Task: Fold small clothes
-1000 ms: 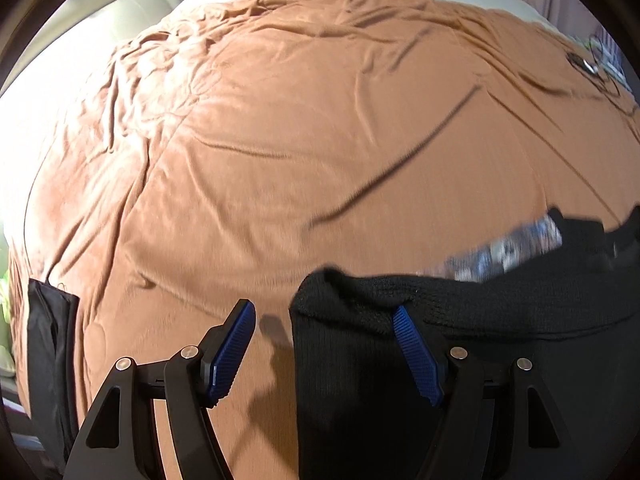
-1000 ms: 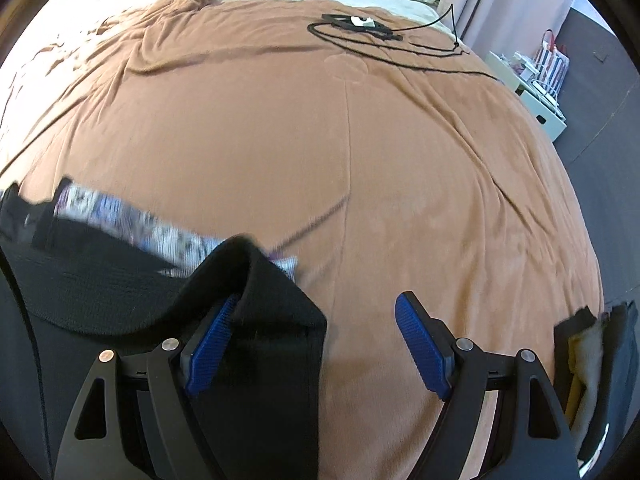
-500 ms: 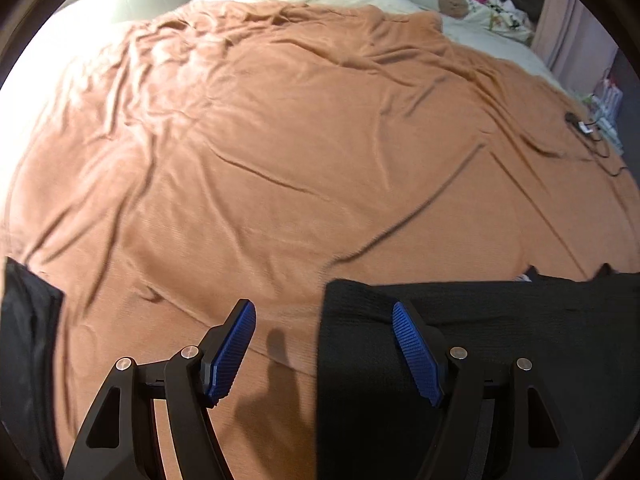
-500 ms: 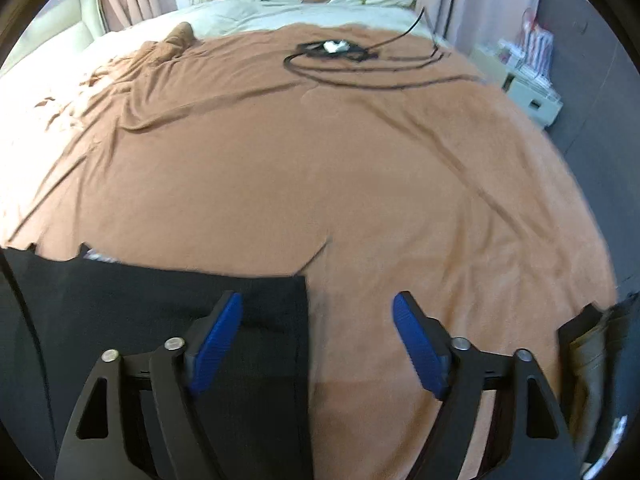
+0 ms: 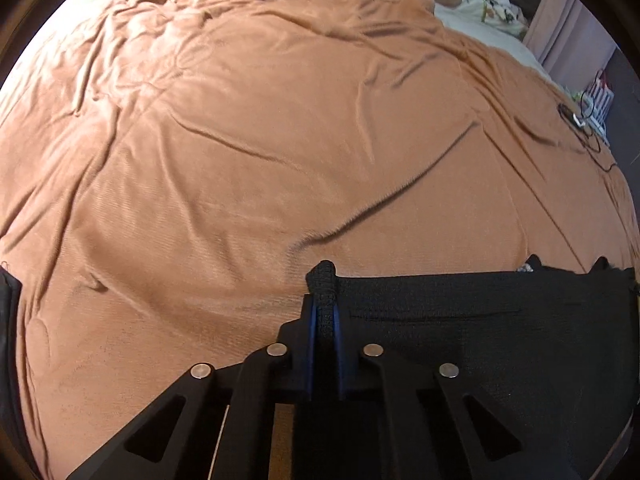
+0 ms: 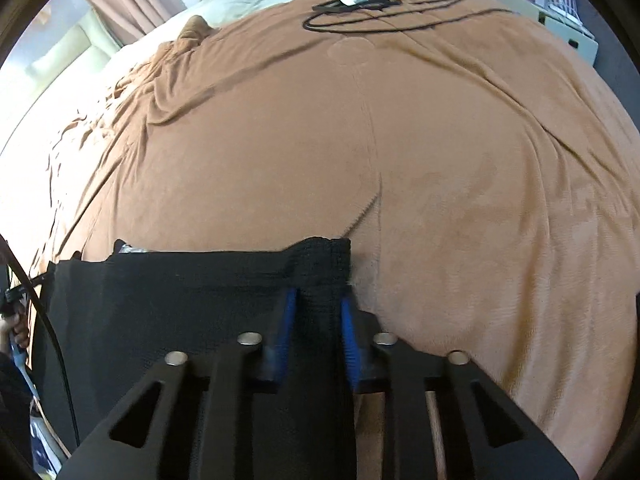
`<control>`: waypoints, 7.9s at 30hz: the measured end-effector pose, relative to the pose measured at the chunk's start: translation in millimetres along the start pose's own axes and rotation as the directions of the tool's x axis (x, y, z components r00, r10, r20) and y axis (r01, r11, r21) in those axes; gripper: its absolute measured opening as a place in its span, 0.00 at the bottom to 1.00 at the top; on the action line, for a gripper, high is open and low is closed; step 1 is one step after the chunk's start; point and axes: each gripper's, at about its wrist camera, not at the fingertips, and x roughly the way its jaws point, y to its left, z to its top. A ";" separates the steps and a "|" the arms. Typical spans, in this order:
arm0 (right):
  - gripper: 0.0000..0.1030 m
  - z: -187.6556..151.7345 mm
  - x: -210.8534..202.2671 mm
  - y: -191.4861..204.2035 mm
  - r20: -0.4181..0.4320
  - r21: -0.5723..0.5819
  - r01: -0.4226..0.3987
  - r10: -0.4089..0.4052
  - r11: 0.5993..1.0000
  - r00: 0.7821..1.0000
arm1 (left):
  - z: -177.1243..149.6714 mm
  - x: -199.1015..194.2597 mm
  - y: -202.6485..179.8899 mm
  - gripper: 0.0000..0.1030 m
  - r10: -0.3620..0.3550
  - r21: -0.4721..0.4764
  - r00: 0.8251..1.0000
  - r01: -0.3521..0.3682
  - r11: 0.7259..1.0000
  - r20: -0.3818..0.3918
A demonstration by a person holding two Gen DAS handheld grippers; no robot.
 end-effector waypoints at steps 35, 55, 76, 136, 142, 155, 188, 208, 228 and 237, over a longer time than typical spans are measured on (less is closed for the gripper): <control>0.68 -37.9 -56.7 17.9 0.070 0.013 0.073 -0.073 0.997 0.995 | -35.6 -69.3 23.5 0.59 -0.006 -0.155 0.997 0.018 0.988 0.079; 0.68 -154.4 -129.7 -35.4 0.040 0.138 -0.059 0.054 0.989 0.998 | -160.9 -113.8 35.3 0.59 -0.123 -0.266 0.992 0.129 0.955 0.037; 0.63 -240.9 -154.7 -48.9 0.090 0.314 -0.193 0.173 0.929 0.981 | -264.1 -138.9 58.6 0.58 -0.291 -0.504 0.951 0.303 0.808 0.106; 0.08 -257.1 -196.2 -16.0 0.232 0.427 -0.231 0.141 0.874 0.962 | -313.1 -148.6 83.9 0.05 -0.264 -0.691 0.885 0.465 0.553 0.384; 0.35 -241.2 -229.7 18.2 0.290 0.364 -0.084 -0.027 0.928 0.957 | -317.1 -142.3 88.0 0.05 -0.286 -0.689 0.876 0.482 0.540 0.388; 0.48 -213.9 -199.1 119.7 0.223 0.149 -0.101 0.066 0.984 0.973 | -320.4 -138.0 90.6 0.05 -0.316 -0.690 0.859 0.512 0.511 0.403; 0.26 -71.7 -3.4 220.0 -0.022 -0.208 0.010 -0.015 0.978 1.000 | -328.2 -135.7 91.5 0.05 -0.333 -0.707 0.851 0.524 0.475 0.406; 0.26 16.1 65.0 219.1 -0.019 -0.163 0.042 -0.046 0.986 0.999 | -334.4 -132.6 94.9 0.05 -0.334 -0.724 0.848 0.528 0.445 0.412; 0.26 -40.3 39.8 204.5 -0.122 -0.168 -0.113 0.093 0.979 0.988 | -319.1 -153.2 88.3 0.05 -0.452 -0.628 0.719 0.689 0.361 0.529; 0.26 -85.9 21.0 197.8 -0.148 -0.201 -0.174 0.145 0.964 0.978 | -286.5 -175.4 68.4 0.05 -0.513 -0.537 0.638 0.767 0.351 0.574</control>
